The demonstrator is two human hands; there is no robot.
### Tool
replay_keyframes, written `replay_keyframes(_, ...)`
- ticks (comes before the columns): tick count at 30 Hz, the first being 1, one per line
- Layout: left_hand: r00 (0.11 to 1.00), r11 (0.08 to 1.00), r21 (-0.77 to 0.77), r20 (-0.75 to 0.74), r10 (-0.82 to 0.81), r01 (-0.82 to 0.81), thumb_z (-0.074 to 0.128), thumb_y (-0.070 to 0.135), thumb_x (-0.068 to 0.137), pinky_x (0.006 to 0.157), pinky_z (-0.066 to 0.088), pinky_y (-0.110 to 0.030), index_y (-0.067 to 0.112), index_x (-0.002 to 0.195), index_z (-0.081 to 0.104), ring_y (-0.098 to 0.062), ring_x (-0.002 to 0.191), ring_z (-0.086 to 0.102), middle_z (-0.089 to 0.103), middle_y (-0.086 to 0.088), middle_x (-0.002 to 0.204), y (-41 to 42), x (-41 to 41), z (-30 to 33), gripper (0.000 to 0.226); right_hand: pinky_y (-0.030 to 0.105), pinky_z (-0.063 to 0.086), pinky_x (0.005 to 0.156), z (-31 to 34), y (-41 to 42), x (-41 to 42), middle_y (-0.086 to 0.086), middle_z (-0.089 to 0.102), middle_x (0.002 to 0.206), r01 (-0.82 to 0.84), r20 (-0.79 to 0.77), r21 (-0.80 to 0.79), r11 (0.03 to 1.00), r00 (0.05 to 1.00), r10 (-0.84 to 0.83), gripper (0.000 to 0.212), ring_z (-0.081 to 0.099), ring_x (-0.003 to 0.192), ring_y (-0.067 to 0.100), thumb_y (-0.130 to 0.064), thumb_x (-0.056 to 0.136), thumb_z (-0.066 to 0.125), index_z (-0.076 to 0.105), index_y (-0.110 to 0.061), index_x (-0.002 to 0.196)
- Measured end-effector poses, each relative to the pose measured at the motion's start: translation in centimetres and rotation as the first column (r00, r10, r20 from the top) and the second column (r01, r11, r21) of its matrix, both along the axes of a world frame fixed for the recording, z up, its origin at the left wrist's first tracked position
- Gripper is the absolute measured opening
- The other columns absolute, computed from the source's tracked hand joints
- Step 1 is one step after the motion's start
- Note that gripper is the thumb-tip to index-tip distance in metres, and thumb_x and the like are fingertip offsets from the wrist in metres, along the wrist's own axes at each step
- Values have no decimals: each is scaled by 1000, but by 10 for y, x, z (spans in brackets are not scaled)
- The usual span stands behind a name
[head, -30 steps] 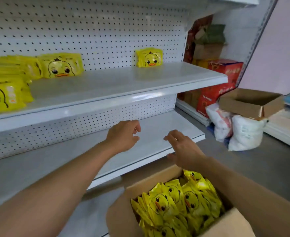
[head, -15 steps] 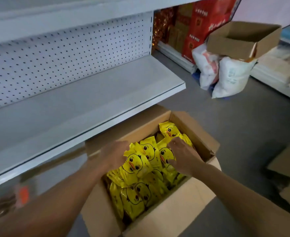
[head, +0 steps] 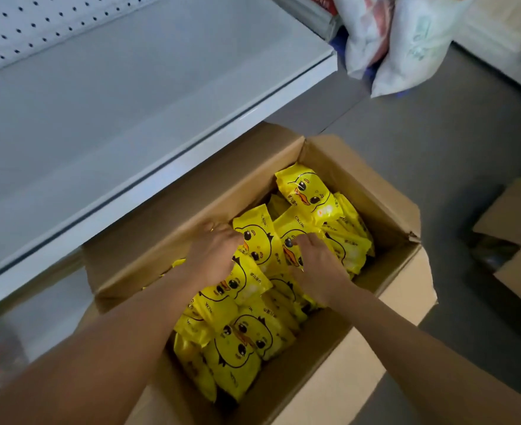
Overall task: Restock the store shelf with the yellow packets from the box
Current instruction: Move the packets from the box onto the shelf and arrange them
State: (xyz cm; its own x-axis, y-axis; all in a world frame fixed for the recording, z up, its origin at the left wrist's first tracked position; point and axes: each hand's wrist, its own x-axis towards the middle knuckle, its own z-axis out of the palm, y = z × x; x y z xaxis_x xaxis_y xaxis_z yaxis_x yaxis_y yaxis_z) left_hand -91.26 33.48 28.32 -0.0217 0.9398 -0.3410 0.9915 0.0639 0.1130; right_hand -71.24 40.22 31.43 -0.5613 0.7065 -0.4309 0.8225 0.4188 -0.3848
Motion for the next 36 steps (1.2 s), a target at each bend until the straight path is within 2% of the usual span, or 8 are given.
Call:
replay_keyframes(6, 986, 977, -159, -73, -152, 139, 64, 40, 82, 103, 25, -38, 25, 131, 43, -21, 123, 41, 48, -2, 128, 2, -3, -23, 55, 35, 45, 91, -39, 7, -32, 12, 44, 132, 175, -49, -67, 982, 983, -178, 52, 45, 119, 26, -13, 88, 59, 35, -8, 133)
replay_keyframes(10, 982, 970, -167, -30, -186, 179, 59, 42, 87, 103, 25, -36, 24, 128, 52, -20, 121, 42, 51, -1, 123, -3, -16, -25, 45, 34, 43, 71, -59, 6, -48, 16, 53, 115, 336, -52, -102, 936, 938, -342, 39, 53, 104, 34, -6, 85, 55, 42, -5, 122)
replay_keyframes(13, 983, 970, -159, 28, -183, 185, 58, 34, 90, 108, 22, -35, 20, 119, 55, -20, 116, 50, 61, 0, 114, -11, -23, -24, 33, 40, 45, 83, -68, 8, -61, 17, 54, 118, 483, -31, -153, 862, 869, -493, 36, 52, 109, 35, -12, 88, 55, 45, -4, 122)
replay_keyframes(17, 984, 980, -94, 38, -173, 176, 54, 29, 92, 101, 27, -33, 22, 121, 52, -18, 116, 51, 60, 4, 119, -22, -25, -20, 29, 36, 44, 85, -80, 9, -76, 19, 55, 119, 462, 91, -112, 880, 886, -454, 39, 51, 112, 34, -31, 91, 56, 53, -2, 117)
replay_keyframes(20, 989, 989, -28, 43, -141, 142, 52, 21, 93, 94, 28, -32, 23, 122, 51, -17, 116, 49, 57, 6, 122, -29, -25, -14, 29, 33, 42, 77, -77, 6, -81, 20, 58, 115, 459, 26, -129, 879, 888, -460, 34, 54, 105, 33, -23, 92, 56, 55, -2, 118)
replay_keyframes(23, 992, 992, -13, 23, -128, 128, 52, 7, 88, 90, 30, -32, 21, 119, 52, -19, 113, 50, 59, 4, 120, -37, -25, -2, 34, 28, 32, 64, -57, 0, -76, 15, 54, 88, 512, -133, -154, 845, 837, -531, 21, 47, 79, 25, -12, 92, 55, 56, 0, 110)
replay_keyframes(26, 996, 995, -35, -1, -89, 89, 51, 5, 86, 88, 32, -31, 22, 116, 50, -19, 113, 51, 60, 4, 117, -46, -27, 16, 34, 28, 29, 61, -25, 0, -63, 6, 48, 76, 533, -255, -103, 840, 802, -541, 5, 44, 72, 25, -10, 93, 52, 53, -7, 96)
replay_keyframes(36, 930, 939, -57, 126, 344, -340, 40, 29, 99, 97, 39, -34, 21, 140, 36, -24, 125, 46, 51, -3, 134, -74, -17, 124, 41, 30, 34, 53, 126, 25, -28, -1, 49, 65, 370, -522, -47, 928, 783, -338, 13, 43, 59, 17, -14, 94, 45, 55, -9, 87)
